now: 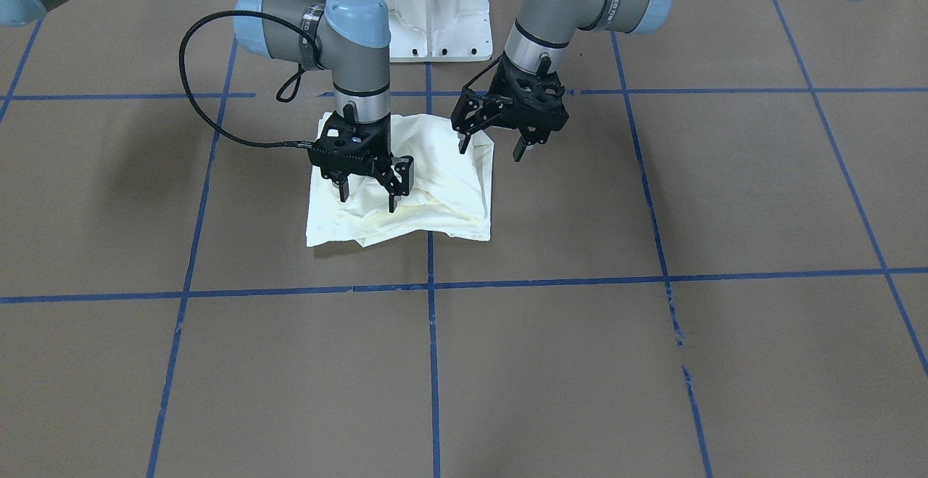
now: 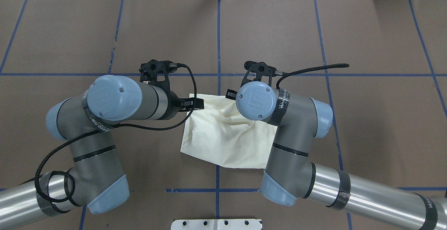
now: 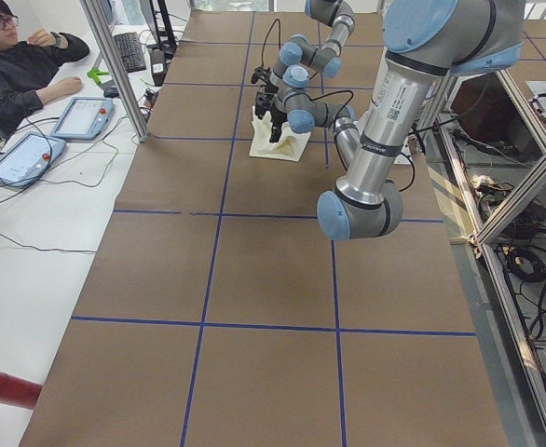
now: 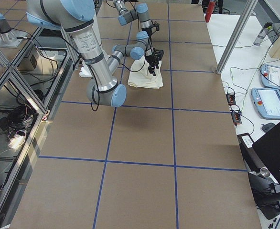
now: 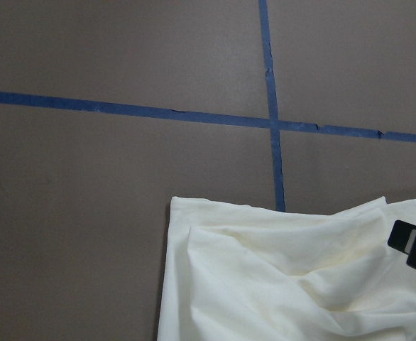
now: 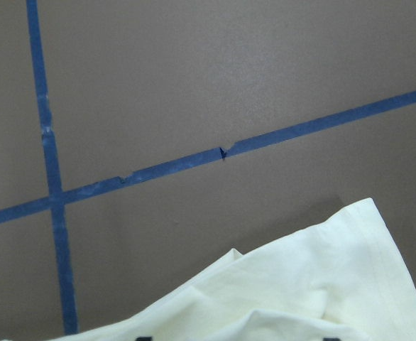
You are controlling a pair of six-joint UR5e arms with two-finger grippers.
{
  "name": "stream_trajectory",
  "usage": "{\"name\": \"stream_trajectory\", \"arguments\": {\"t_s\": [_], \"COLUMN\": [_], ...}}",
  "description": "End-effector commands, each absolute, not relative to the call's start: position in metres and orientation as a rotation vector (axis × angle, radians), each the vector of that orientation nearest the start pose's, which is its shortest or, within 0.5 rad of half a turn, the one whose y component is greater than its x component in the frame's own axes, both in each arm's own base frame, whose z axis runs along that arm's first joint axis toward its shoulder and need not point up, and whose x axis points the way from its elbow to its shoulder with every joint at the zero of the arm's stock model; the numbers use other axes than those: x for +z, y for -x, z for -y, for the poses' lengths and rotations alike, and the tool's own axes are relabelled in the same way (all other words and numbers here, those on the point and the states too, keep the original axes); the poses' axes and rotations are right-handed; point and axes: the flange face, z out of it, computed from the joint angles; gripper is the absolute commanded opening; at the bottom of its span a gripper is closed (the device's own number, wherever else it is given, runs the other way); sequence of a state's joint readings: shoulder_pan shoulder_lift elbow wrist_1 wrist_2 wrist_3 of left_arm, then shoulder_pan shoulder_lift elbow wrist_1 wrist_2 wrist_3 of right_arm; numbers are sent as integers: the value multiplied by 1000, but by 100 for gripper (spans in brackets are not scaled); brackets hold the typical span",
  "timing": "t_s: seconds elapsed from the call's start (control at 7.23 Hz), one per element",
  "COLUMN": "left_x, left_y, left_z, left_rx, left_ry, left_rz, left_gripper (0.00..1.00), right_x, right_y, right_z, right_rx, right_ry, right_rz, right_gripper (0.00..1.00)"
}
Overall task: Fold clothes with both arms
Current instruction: 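Open the right gripper and raise it while the left gripper holds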
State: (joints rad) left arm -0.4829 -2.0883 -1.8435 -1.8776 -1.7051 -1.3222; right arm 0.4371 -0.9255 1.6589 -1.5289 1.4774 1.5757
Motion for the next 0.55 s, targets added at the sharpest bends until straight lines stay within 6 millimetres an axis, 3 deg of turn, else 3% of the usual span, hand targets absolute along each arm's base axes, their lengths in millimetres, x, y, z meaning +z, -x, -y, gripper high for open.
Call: {"name": "stream_trajectory", "arguments": {"t_s": [0.0, 0.28, 0.41], "left_x": [210, 210, 210], "left_y": [-493, -493, -493], "left_z": [394, 394, 394], "left_rx": [-136, -136, -133], "left_ry": [-281, -281, -283], "left_rz": [-1066, -1066, -1065], "left_gripper": [100, 100, 100], "right_x": [239, 237, 240], "right_y": [564, 564, 567], "right_z": [420, 420, 422], "right_rx": [491, 516, 516], "right_ry": [-244, -235, -234], "right_rz": [754, 759, 752], "right_gripper": [53, 48, 39]}}
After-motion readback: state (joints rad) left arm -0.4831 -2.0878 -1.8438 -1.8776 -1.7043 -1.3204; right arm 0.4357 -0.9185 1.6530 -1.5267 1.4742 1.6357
